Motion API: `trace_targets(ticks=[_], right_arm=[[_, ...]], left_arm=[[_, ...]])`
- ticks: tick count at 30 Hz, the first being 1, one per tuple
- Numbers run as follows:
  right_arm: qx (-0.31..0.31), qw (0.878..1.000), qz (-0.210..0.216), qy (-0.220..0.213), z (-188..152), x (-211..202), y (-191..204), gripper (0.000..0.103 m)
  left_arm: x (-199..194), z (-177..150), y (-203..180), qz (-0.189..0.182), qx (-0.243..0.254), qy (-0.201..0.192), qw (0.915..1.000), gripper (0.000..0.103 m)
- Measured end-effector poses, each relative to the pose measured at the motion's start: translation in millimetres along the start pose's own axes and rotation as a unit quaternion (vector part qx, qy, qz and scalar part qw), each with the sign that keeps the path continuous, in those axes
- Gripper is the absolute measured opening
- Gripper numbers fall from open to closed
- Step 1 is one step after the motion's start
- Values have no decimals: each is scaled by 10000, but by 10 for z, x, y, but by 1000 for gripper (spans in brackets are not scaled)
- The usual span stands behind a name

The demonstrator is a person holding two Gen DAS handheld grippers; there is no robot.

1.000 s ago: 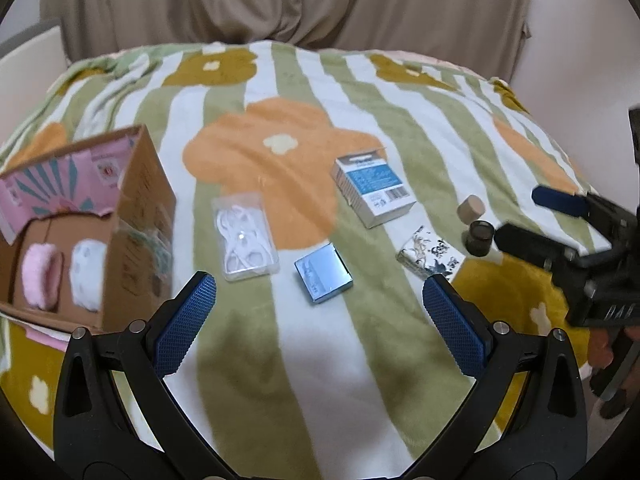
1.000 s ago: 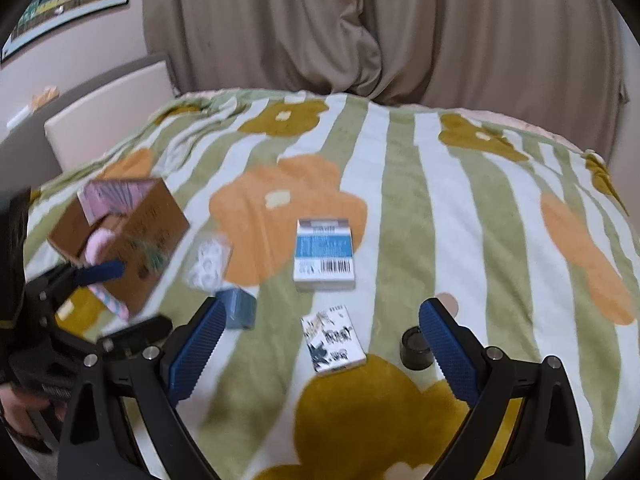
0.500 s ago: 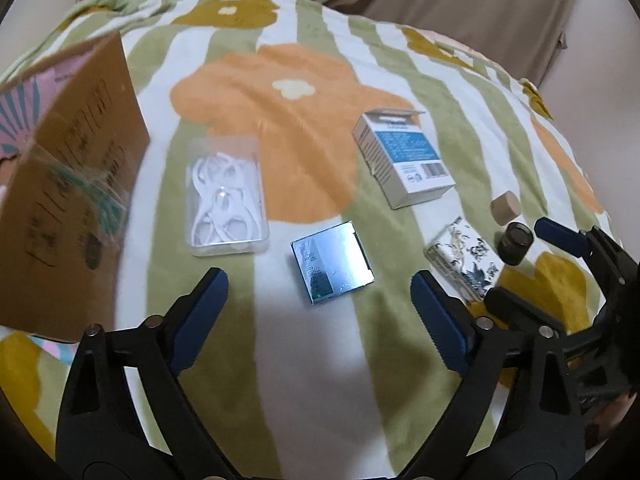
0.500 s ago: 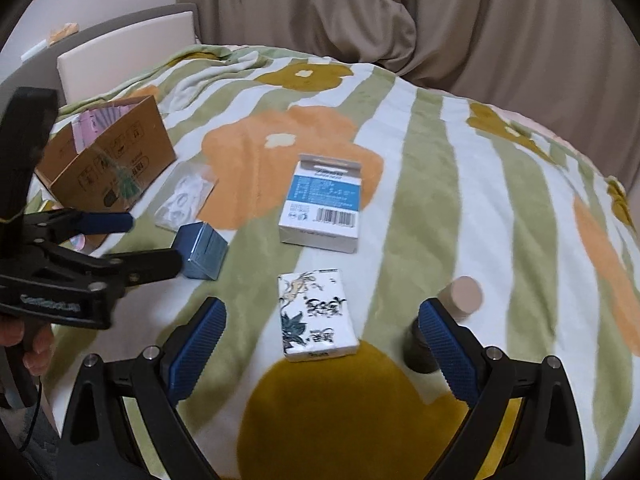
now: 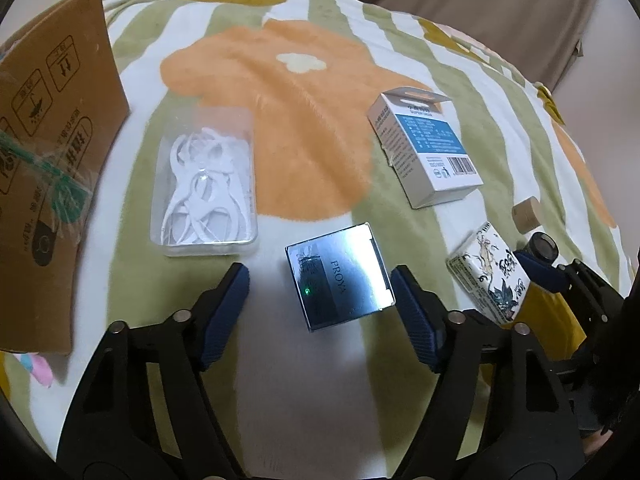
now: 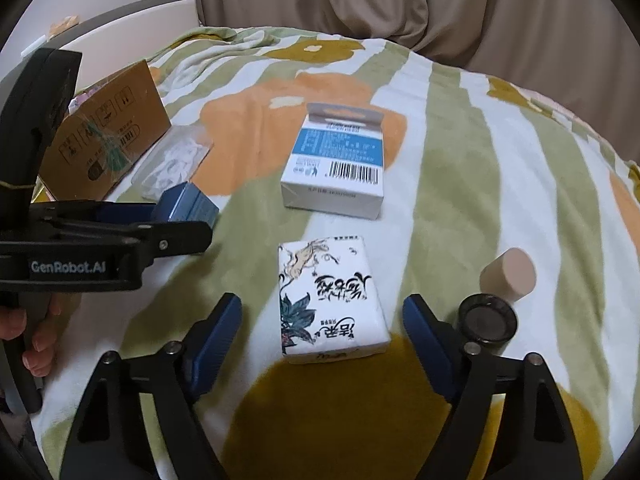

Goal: Organize objects
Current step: 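Grasp the blue mirror case with the left tool while the right tool grasps the white tissue pack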

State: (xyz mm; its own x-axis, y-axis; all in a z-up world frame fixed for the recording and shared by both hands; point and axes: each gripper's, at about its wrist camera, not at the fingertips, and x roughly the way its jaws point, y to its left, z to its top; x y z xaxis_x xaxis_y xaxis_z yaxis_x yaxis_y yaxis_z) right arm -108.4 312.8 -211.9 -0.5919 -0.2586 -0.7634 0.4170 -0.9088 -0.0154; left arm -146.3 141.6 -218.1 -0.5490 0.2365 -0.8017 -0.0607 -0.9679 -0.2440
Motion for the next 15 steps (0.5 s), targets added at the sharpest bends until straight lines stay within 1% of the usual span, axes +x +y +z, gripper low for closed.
trace_targets(ticks=[3, 5, 11, 15], right_arm=[[39, 10000, 1, -19, -12, 15, -11, 71], [52, 10000, -13, -28, -19, 25, -12, 64], [12, 9999, -89, -90, -30, 26, 8, 53], [17, 9999, -83, -87, -33, 28, 7, 46]], left_arm=[[-2, 9, 11, -40, -50, -67, 10000, 62], [2, 16, 18, -111, -71, -86, 9999, 55], [2, 7, -16, -238, 1, -138, 9996, 43], [1, 13, -15, -240, 12, -158, 9996, 43]])
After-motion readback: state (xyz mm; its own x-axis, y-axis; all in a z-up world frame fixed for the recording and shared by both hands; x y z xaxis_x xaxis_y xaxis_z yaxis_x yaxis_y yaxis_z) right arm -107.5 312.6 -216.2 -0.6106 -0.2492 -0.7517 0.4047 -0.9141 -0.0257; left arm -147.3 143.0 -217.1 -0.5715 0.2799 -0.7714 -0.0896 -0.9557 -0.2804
